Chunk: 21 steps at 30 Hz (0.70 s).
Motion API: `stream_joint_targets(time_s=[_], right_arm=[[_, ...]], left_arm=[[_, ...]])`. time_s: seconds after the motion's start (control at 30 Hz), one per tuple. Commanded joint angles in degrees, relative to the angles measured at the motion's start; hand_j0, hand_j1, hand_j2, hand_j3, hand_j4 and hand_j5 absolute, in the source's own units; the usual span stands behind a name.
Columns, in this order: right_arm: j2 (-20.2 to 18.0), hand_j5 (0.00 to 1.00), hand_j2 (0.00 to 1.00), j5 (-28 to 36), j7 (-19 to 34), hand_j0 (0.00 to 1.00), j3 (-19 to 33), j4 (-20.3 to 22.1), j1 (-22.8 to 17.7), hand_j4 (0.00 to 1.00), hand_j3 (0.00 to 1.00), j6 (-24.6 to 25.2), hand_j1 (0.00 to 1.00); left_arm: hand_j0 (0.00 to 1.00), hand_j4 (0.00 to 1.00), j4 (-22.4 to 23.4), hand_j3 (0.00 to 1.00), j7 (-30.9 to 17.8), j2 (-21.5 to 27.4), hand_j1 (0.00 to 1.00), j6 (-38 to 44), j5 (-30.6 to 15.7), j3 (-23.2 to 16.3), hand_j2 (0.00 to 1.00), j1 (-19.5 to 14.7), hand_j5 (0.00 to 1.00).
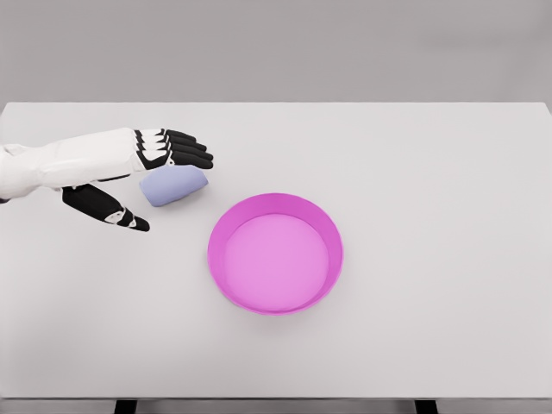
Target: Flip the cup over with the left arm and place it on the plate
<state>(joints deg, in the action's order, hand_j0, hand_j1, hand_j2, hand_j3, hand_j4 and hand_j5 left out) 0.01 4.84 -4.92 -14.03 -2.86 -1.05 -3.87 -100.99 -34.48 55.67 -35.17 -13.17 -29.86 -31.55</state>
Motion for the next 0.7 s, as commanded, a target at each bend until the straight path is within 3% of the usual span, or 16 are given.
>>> stream_joint_targets(time_s=[0.0, 0.13, 0.2, 0.3, 0.37, 0.57, 0.6, 0.67], right_arm=[[0.0, 1.00, 1.00, 0.1, 0.1, 1.00, 0.0, -0.2, 0.0, 1.00, 1.00, 0.0, 1.00], [0.0, 1.00, 1.00, 0.1, 0.1, 1.00, 0.1, -0.2, 0.0, 1.00, 1.00, 0.0, 1.00], [0.0, 1.00, 1.00, 0.0, 0.1, 1.00, 0.1, -0.2, 0.0, 1.00, 1.00, 0.0, 1.00], [0.0, 1.00, 1.00, 0.1, 0.0, 1.00, 0.1, -0.2, 0.0, 1.00, 1.00, 0.0, 1.00], [0.0, 1.00, 1.00, 0.0, 0.1, 1.00, 0.1, -0.2, 0.0, 1.00, 1.00, 0.0, 1.00], [0.0, 1.00, 1.00, 0.0, 0.0, 1.00, 0.1, -0.2, 0.0, 1.00, 1.00, 0.0, 1.00], [0.0, 1.00, 1.00, 0.0, 0.1, 1.00, 0.1, -0.2, 0.0, 1.00, 1.00, 0.0, 1.00], [0.0, 1.00, 1.00, 0.0, 0.0, 1.00, 0.1, -0.2, 0.0, 1.00, 1.00, 0.0, 1.00]], left_arm=[[1.00, 1.00, 0.0, 1.00, 0.0, 0.0, 1.00, 0.2, -0.4, 0.0, 1.00, 0.0, 1.00], [1.00, 1.00, 0.0, 1.00, 0.0, 0.2, 1.00, 0.2, -1.0, -0.4, 1.00, -0.3, 1.00], [1.00, 1.00, 0.4, 1.00, 0.0, 0.2, 1.00, 0.2, -1.4, -2.9, 1.00, -2.3, 1.00], [1.00, 1.00, 4.8, 1.00, 0.0, 0.3, 1.00, 0.2, -6.9, -18.6, 1.00, -12.5, 1.00], [1.00, 1.00, 6.3, 1.00, 0.0, 0.5, 1.00, 0.2, -11.3, -22.9, 1.00, -16.3, 1.00], [1.00, 1.00, 5.8, 1.00, 0.5, 3.1, 1.00, 0.2, -21.0, -24.4, 1.00, -18.0, 1.00], [1.00, 1.00, 5.5, 1.00, 2.0, 3.0, 1.00, 0.2, -21.7, -24.3, 1.00, -18.0, 1.00], [1.00, 1.00, 3.5, 1.00, 16.7, 3.3, 1.00, 11.1, -23.9, -24.3, 1.00, -18.1, 1.00]])
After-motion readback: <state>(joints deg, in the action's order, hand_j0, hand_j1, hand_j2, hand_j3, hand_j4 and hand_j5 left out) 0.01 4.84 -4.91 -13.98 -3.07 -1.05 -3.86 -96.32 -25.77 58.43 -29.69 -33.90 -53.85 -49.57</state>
